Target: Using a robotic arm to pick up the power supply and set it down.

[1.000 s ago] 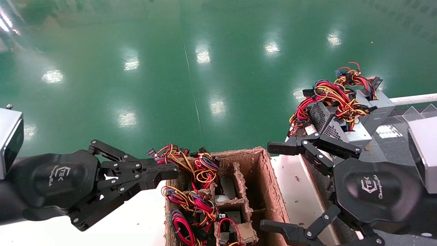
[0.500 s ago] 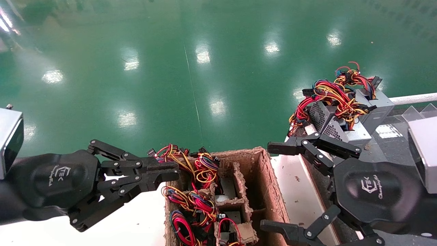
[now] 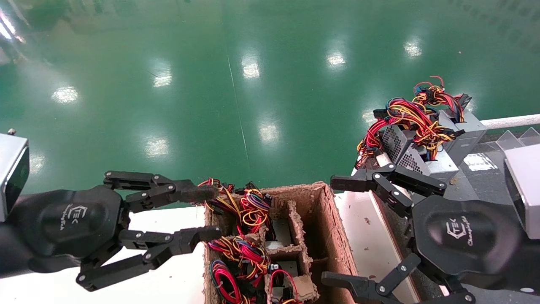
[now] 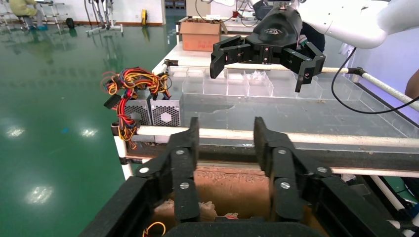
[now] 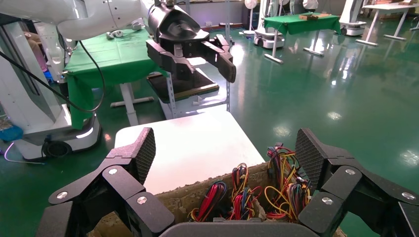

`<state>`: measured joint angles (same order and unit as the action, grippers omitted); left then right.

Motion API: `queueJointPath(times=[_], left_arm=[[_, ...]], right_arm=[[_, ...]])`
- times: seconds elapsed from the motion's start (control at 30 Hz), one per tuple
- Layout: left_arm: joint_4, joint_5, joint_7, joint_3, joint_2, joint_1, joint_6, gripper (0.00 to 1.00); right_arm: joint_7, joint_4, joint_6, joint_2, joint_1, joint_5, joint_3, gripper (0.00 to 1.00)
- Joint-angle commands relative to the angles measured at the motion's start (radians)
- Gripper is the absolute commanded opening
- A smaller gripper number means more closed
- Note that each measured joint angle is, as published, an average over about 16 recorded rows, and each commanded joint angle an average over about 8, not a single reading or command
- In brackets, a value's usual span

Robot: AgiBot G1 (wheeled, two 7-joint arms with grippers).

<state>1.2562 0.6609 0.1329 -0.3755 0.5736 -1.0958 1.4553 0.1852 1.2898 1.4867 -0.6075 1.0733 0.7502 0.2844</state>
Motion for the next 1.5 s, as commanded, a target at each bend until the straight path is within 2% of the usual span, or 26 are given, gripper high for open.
queueJointPath(times=[0.03, 0.2, 0.4, 0.43, 0.67, 0.7, 1.1, 1.5], left_arm=[[0.0, 0.0, 0.0, 0.0, 0.0, 0.0, 0.0, 1.0], [0.0, 0.0, 0.0, 0.0, 0.0, 0.0, 0.0, 1.0], [0.0, 0.0, 0.0, 0.0, 0.0, 0.0, 0.0, 1.0], [0.0, 0.0, 0.0, 0.0, 0.0, 0.0, 0.0, 1.0], [0.0, 0.0, 0.0, 0.0, 0.0, 0.0, 0.0, 1.0], [0.0, 0.0, 0.0, 0.0, 0.0, 0.0, 0.0, 1.0], [0.0, 0.0, 0.0, 0.0, 0.0, 0.0, 0.0, 1.0], [0.0, 0.0, 0.0, 0.0, 0.0, 0.0, 0.0, 1.0]], right_arm=[[-0.001, -0.002, 0.0, 0.0, 0.0, -0.001, 0.0, 1.0], [0.002, 0.027, -0.024, 0.01, -0.001, 0.068, 0.022, 1.0], [0.04, 0.056, -0.036, -0.006, 0.028, 0.225, 0.098, 0.99], [0.05, 0.057, -0.034, -0.013, 0.036, 0.254, 0.115, 0.9], [0.125, 0.057, -0.023, -0.075, 0.086, 0.418, 0.216, 0.04], [0.133, 0.057, -0.024, -0.083, 0.092, 0.436, 0.226, 0.0], [0.149, 0.064, -0.064, -0.181, 0.14, 0.598, 0.302, 0.0], [0.127, 0.068, -0.094, -0.23, 0.138, 0.675, 0.338, 0.0]])
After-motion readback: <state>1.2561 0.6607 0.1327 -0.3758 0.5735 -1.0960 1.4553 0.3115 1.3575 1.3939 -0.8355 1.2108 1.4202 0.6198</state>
